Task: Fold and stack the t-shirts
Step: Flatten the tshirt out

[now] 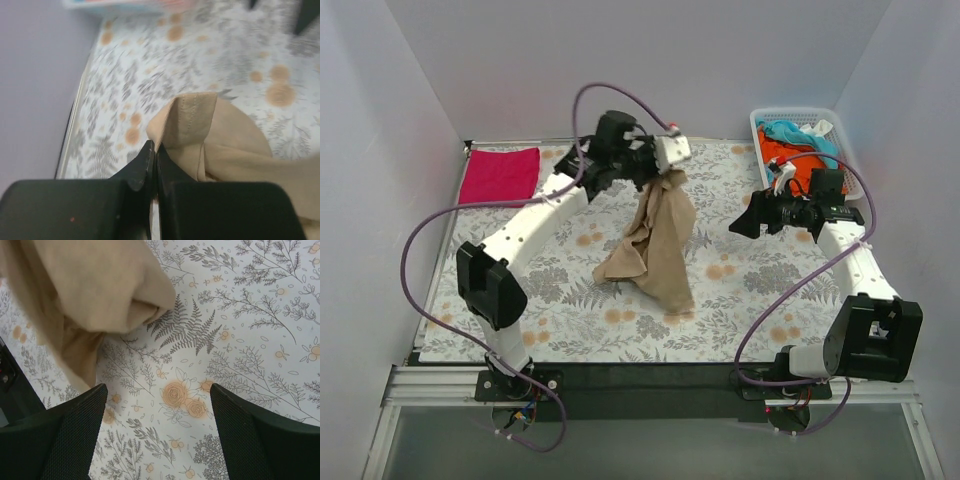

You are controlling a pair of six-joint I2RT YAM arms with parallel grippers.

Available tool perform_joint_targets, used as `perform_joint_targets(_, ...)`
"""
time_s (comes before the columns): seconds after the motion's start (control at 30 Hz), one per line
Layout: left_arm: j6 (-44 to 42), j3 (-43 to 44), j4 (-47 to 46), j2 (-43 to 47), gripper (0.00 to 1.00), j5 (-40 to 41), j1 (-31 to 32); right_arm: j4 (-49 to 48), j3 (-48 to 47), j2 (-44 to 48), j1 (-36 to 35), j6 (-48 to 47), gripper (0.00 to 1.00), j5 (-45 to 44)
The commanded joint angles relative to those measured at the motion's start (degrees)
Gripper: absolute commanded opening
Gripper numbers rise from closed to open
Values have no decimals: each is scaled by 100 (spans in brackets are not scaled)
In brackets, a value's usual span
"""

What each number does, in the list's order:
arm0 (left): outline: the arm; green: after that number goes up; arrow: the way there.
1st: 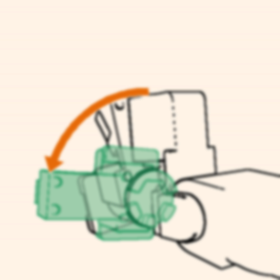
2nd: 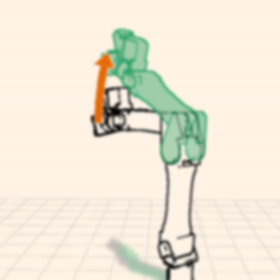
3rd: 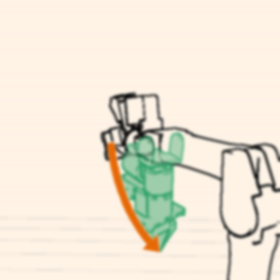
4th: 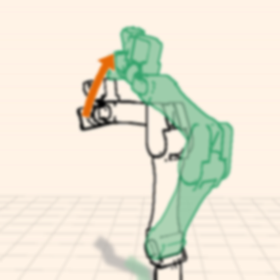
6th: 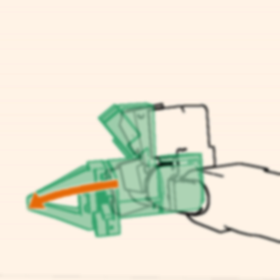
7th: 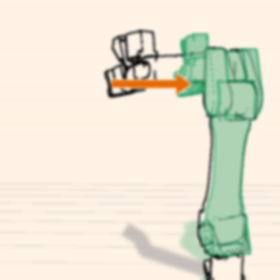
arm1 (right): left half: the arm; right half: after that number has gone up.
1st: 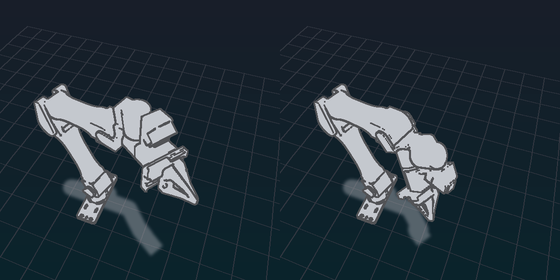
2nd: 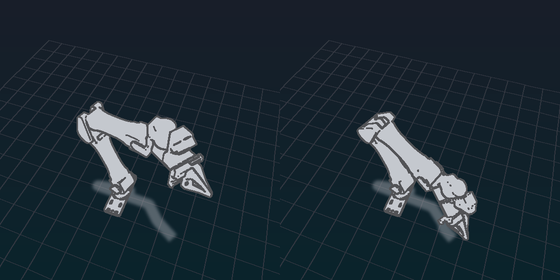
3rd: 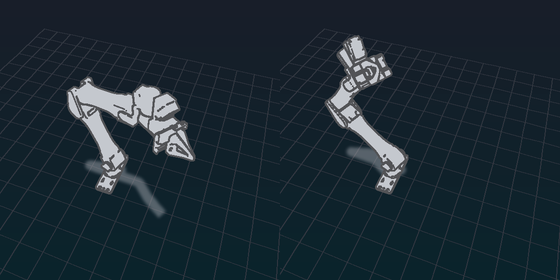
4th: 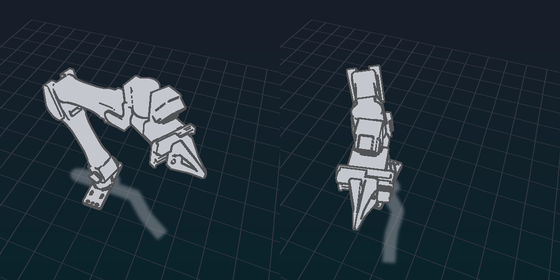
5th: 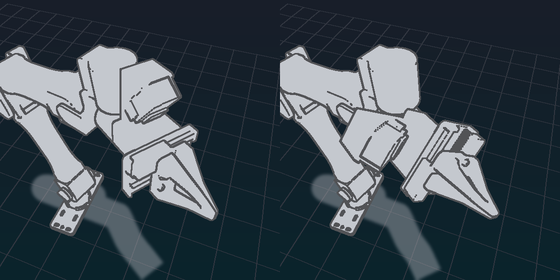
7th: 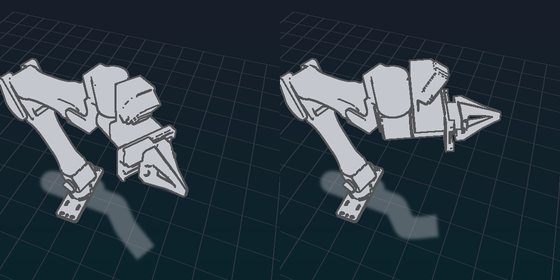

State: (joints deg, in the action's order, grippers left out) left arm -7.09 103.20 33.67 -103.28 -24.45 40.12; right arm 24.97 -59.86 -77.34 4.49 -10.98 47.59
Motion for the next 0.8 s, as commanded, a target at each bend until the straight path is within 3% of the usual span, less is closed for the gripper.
perform_joint_targets(0.0,1981,139,96,-34,0,89,-1030,60,62,-70,25,-97,76,66)
perform_joint_targets(0.13,3045,201,235,-376,0,309,-1953,-36,167,-325,-71,87,76,303)
perform_joint_targets(0.23,3617,-220,211,-456,0,143,-2340,-360,429,-396,-413,254,76,199)
perform_joint_targets(0.37,3768,-1011,17,-254,0,89,-2526,-757,730,-457,-949,185,75,-127)
perform_joint_targets(0.53,3750,-1723,-53,27,0,151,-2632,-967,396,-1071,-1099,202,70,-609)
perform_joint_targets(0.77,3847,-1716,34,133,0,186,-2676,-1161,-500,-2196,-1749,211,62,-1700)
